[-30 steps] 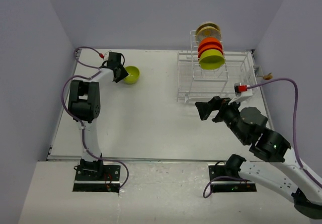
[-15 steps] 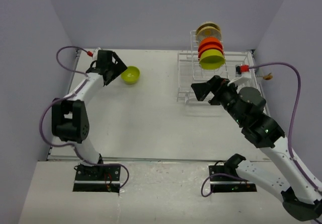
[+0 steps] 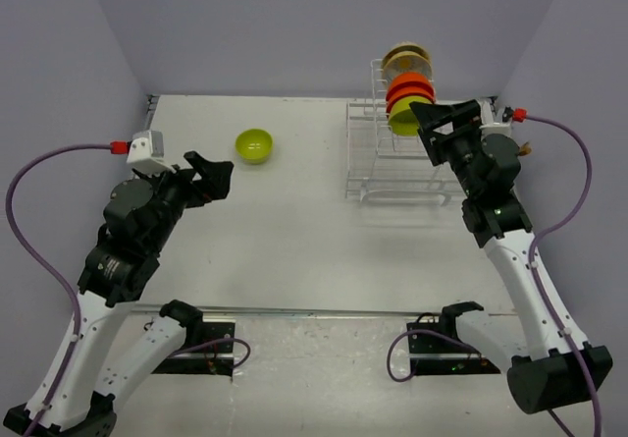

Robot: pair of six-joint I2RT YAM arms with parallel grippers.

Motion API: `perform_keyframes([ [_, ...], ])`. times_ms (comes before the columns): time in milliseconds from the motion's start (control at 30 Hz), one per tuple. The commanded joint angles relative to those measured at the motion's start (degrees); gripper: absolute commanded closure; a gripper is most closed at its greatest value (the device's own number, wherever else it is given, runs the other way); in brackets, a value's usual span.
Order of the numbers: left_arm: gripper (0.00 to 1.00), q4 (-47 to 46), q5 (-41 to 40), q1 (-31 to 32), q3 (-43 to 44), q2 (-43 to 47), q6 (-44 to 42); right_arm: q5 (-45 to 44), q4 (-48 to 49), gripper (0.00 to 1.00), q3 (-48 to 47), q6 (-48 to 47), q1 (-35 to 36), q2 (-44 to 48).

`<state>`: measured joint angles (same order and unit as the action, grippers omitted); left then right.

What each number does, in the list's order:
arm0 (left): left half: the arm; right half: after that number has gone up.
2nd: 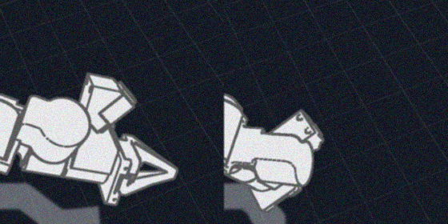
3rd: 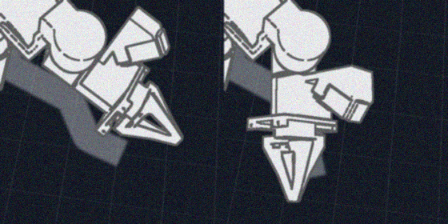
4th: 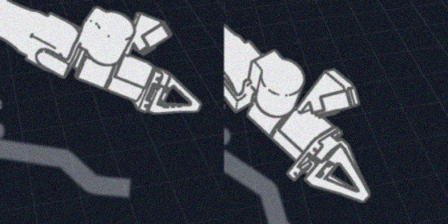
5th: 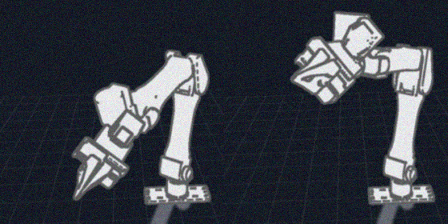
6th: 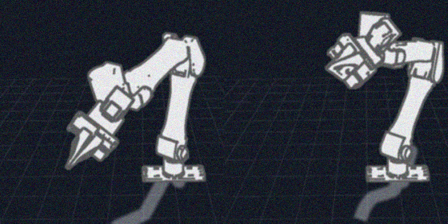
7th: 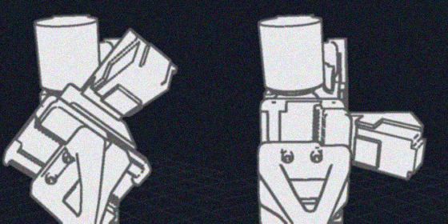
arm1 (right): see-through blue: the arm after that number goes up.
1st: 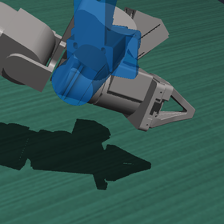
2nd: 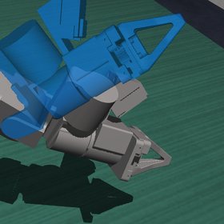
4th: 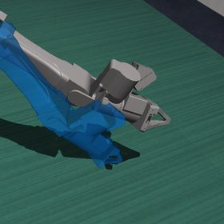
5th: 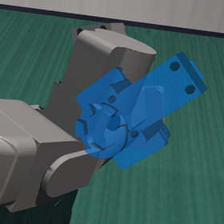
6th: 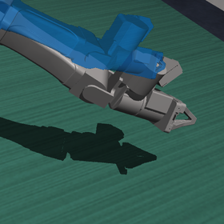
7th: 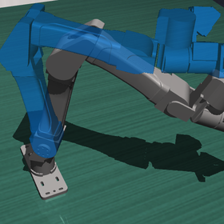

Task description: Unload the bowls from the dish rack

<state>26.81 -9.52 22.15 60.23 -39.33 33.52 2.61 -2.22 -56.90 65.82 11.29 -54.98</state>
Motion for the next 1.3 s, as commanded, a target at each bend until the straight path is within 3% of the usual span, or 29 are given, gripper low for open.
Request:
perform_keyframes([
  [0, 0.0, 8.96, 0.9, -0.09, -2.83, 1.43, -9.5, -2.34, 8.02, 0.11, 1.09, 10.36, -1.53, -3.55],
  [100, 0.0, 5.81, -0.67, -0.09, -6.95, 6.27, -12.86, -5.33, 10.82, 0.18, 3.11, 16.78, -1.71, -5.22],
  [333, 0.0, 1.23, -2.26, -0.09, -14.96, 14.63, -14.18, -10.08, 9.78, 0.27, 1.36, 18.55, -1.8, -8.47],
  [533, 0.0, 1.05, 0.02, -0.09, -15.75, 14.9, -13.92, -12.19, 10.04, 0.35, 1.27, 20.57, -1.71, -11.46],
  [600, 0.0, 0.97, 0.47, -0.09, -15.84, 14.29, -13.92, -13.68, 10.48, 0.44, 1.97, 20.75, -1.71, -11.64],
  [667, 0.0, 0.97, 0.55, -0.09, -15.93, 13.76, -13.92, -14.91, 11.62, 0.46, 2.41, 20.92, -1.71, -11.81],
  [767, 0.0, 0.97, 1.08, -0.09, -15.93, 13.23, -13.92, -15.44, 11.71, 0.55, 2.06, 20.31, -1.71, -12.25],
  [1000, 0.0, 0.88, 1.34, -0.09, -16.02, 13.23, -13.92, -15.53, 13.73, 0.6, 3.03, 22.07, -1.62, -12.96],
  [1167, 0.0, 0.97, 1.43, -0.09, -16.02, 12.88, -14.01, -15.53, 14.7, 0.69, 2.94, 23.82, -1.71, -13.66],
  [1200, 0.0, 0.97, 1.35, -0.09, -16.02, 12.79, -14.01, -15.53, 14.96, 0.76, 2.94, 24.0, -1.71, -13.75],
  [1267, 0.0, 0.97, 1.26, -0.09, -16.02, 12.88, -14.01, -15.71, 15.31, 0.8, 2.85, 24.53, -1.62, -13.66],
])
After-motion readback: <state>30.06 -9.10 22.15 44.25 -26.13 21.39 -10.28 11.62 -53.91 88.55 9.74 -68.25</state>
